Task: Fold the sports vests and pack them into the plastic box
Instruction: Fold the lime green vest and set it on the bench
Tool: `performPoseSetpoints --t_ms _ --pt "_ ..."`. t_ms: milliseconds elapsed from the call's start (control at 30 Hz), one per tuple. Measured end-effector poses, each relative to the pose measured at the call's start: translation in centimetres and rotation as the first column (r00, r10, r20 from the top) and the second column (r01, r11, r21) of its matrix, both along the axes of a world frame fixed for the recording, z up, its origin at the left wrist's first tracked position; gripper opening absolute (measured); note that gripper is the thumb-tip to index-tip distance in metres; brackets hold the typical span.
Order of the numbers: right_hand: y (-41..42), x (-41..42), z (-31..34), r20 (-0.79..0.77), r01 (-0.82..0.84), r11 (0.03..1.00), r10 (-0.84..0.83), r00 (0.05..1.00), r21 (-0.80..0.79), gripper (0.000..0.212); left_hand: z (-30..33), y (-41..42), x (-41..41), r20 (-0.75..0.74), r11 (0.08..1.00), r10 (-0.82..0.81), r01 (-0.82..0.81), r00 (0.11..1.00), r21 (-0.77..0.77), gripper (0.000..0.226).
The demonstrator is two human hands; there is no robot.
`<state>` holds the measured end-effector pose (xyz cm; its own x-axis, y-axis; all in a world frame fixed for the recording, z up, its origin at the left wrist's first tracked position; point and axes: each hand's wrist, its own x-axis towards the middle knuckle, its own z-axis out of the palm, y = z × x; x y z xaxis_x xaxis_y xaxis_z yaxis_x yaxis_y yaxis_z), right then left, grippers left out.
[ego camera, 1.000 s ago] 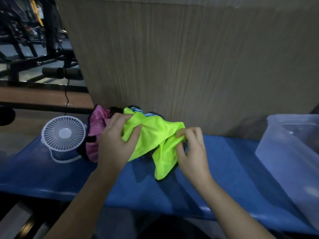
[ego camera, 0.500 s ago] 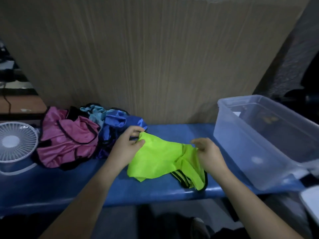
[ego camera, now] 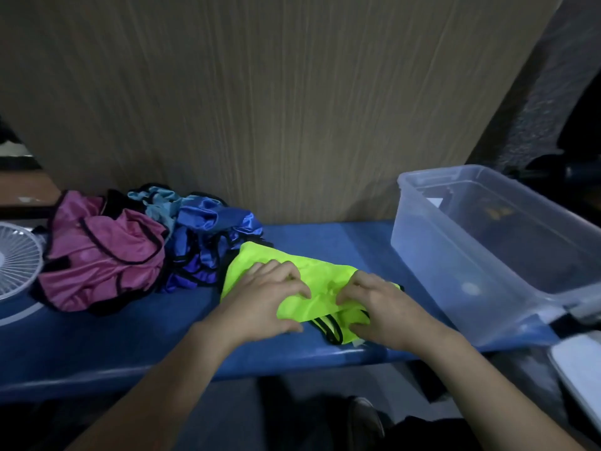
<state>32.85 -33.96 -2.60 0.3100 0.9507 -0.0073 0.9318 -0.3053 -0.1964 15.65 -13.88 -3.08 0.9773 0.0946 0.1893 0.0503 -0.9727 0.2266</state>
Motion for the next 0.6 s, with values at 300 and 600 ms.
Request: performPoseSetpoints --t_ms 300,600 --pt "-3.2 2.6 -1.5 0.009 0.302 0.923 -0.309 0.951 -0.24 0.105 -1.0 0.6 0.8 -0.026 0.984 0.18 -0.18 0.983 0.001 0.025" --pt "-2.1 4.0 -0.8 -0.282 0.524 0.836 -0.47 0.836 0.162 0.02 -0.2 0.6 1.3 0.143 0.869 0.489 -0.466 0.861 -0.166 0.016"
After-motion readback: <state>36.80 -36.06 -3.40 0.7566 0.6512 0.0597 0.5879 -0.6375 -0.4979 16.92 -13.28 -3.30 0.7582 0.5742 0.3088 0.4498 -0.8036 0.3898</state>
